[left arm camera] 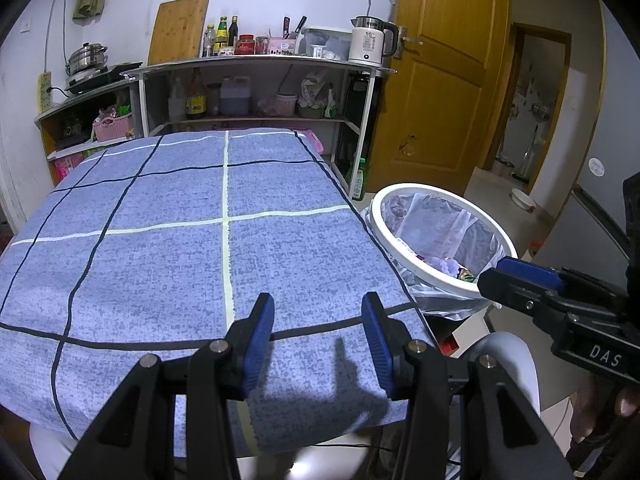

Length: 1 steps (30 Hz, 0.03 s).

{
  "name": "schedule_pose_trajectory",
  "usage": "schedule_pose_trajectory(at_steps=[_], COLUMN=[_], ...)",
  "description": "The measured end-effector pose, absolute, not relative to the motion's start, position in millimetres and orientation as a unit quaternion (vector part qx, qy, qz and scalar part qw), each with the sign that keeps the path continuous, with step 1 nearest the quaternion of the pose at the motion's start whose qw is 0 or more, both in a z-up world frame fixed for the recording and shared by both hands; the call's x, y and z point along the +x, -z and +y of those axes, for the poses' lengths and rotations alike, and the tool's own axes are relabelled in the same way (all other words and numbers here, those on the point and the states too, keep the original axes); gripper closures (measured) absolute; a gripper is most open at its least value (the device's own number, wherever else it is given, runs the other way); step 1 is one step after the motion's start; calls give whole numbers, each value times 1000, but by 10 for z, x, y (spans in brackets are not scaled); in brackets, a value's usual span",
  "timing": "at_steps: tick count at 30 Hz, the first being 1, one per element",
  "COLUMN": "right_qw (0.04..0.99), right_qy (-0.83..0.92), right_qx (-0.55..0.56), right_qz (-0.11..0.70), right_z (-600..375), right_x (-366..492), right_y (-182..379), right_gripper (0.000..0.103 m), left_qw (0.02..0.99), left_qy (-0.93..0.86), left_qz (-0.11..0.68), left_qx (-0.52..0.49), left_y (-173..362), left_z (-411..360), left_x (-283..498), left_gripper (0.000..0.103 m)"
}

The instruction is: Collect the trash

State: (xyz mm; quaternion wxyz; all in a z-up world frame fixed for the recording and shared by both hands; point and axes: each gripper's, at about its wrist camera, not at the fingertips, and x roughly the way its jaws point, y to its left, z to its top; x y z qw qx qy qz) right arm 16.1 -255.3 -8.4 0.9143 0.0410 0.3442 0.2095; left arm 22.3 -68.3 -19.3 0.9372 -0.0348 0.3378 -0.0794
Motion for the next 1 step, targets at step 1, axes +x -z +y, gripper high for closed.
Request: schedule_pose_trajectory(at_steps=[1], right_qw=[914], right_qy=[-210], right_qx=[41], right_qz=[344], right_z=[-2546], right_x=[168], right_y=[77], right_gripper=[59], left_qw=[937], left_qy=[80], left_qz=[338], left_qx=[-35], left_y=[193], left_z=[-681], left_x=[223], left_gripper=[56])
